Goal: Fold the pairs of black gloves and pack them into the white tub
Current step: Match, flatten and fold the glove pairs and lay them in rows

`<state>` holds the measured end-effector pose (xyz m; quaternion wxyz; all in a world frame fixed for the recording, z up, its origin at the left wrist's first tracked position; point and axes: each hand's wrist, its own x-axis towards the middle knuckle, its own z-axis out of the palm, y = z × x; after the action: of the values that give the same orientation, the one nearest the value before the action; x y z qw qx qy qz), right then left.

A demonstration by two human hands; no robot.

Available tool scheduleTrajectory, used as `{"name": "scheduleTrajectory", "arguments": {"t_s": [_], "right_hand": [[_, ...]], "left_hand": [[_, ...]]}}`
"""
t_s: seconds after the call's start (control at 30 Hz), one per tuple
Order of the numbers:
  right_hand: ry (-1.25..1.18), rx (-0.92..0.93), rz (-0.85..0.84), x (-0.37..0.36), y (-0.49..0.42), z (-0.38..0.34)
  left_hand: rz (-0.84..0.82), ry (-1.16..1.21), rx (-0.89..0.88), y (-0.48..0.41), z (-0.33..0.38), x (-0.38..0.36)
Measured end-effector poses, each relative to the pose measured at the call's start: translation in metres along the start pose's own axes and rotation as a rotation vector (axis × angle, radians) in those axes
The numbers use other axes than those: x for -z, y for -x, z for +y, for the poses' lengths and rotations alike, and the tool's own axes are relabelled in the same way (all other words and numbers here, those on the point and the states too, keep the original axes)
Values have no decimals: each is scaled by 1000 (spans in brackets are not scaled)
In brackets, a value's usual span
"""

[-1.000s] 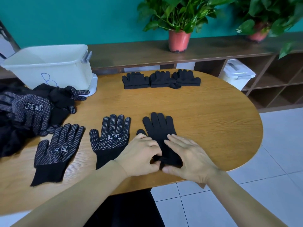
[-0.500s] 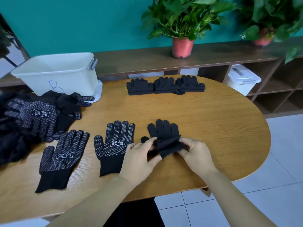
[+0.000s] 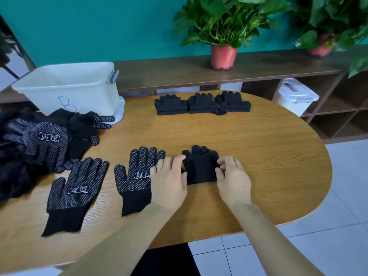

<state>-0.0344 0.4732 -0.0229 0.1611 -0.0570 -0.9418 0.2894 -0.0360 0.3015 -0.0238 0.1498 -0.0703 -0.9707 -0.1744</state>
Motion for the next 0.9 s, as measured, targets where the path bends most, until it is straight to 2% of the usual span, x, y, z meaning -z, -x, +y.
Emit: {"name": "scheduleTrajectory", "arguments": {"t_s": [0.07, 0.13, 0.2, 0.3, 0.4, 0.7, 0.8, 0.9], "right_hand": [[79, 210, 117, 1, 4, 4], [154, 423, 124, 2, 11, 8], [212, 547, -35, 2, 17, 12], [310, 511, -373, 5, 18, 14], [370, 442, -536, 8, 10, 13], [344, 330, -522, -9, -44, 5], [236, 300, -380, -19, -65, 4], [201, 358, -104, -37, -85, 8]], "left_hand": [[68, 29, -178, 5, -4, -1], [41, 8, -367, 12, -5, -1], [-188, -93, -445, 20, 0, 4], [-520, -227, -424, 21, 5, 7], [-600, -257, -390, 6, 8, 7], [-655, -286, -368, -62, -1, -10], [-651, -269, -336, -87, -4, -17], [-619, -282, -328, -106, -8, -23]]}}
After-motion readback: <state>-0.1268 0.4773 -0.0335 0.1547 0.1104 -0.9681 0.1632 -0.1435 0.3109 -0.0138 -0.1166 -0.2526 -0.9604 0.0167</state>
